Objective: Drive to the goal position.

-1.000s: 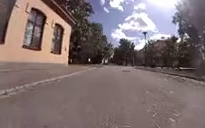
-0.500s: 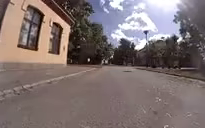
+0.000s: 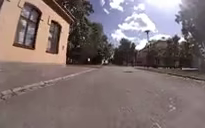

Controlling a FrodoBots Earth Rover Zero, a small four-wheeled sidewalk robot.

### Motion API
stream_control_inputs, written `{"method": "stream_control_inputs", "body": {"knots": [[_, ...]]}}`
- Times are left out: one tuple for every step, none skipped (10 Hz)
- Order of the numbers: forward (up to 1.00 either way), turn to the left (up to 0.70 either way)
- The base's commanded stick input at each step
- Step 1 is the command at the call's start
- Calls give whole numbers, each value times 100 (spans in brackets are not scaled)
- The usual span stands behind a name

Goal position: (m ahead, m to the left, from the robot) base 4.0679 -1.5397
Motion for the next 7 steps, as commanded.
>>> {"method": "stream_control_inputs", "body": {"knots": [[85,0],[85,-20],[85,-34],[85,-34],[85,-34],[85,-34],[85,-34]]}}
